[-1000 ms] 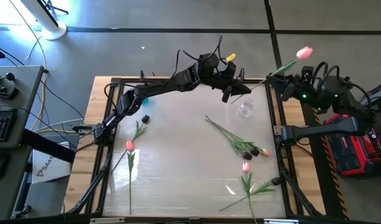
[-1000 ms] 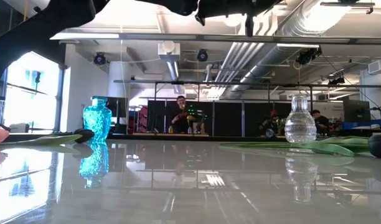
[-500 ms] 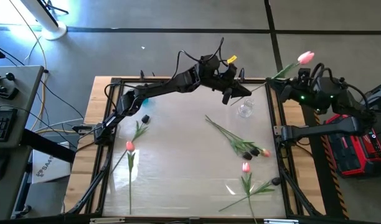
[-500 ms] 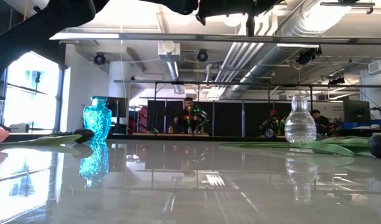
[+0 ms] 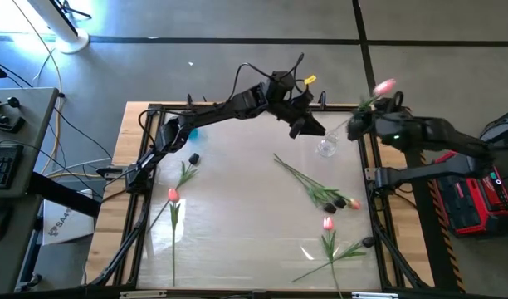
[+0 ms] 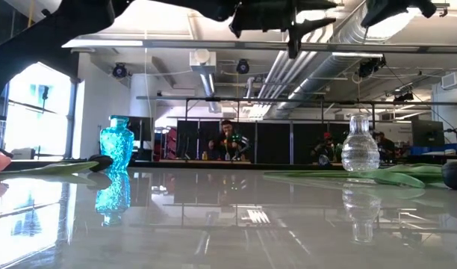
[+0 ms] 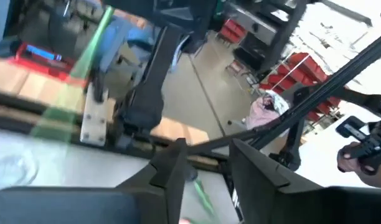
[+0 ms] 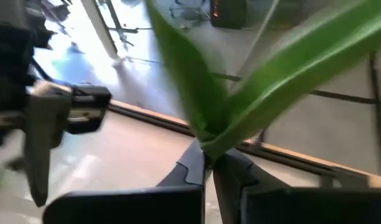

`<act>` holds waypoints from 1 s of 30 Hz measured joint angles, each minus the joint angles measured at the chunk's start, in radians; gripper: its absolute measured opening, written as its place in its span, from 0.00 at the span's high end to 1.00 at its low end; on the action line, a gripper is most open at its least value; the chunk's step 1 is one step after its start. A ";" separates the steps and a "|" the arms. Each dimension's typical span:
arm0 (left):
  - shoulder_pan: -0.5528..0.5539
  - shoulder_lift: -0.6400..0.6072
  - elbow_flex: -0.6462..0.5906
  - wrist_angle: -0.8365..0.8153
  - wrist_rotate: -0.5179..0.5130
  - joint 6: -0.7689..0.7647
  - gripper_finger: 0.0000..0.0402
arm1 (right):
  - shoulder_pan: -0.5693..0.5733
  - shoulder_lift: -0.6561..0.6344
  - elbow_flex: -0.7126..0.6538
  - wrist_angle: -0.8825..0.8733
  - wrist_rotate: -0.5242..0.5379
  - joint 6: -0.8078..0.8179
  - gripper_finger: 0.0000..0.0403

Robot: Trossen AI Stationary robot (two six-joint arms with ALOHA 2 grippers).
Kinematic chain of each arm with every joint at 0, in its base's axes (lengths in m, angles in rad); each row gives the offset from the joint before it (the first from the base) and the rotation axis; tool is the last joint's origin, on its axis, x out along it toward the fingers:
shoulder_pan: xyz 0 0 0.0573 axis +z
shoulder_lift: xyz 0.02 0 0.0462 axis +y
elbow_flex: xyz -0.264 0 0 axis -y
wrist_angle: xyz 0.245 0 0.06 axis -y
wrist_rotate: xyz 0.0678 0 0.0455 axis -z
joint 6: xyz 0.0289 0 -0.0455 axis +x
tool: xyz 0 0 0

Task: Sort flowers into vase by color
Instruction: Put the pink flower into the transparent vase

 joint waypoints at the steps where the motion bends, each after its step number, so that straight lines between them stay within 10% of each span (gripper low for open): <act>1: 0.000 0.000 0.000 -0.017 0.000 0.006 0.71 | -0.008 0.013 0.000 -0.005 0.004 0.002 0.99; 30: -0.002 0.000 0.000 -0.055 -0.048 0.086 0.66 | -0.190 0.035 -0.182 0.085 -0.069 -0.087 0.98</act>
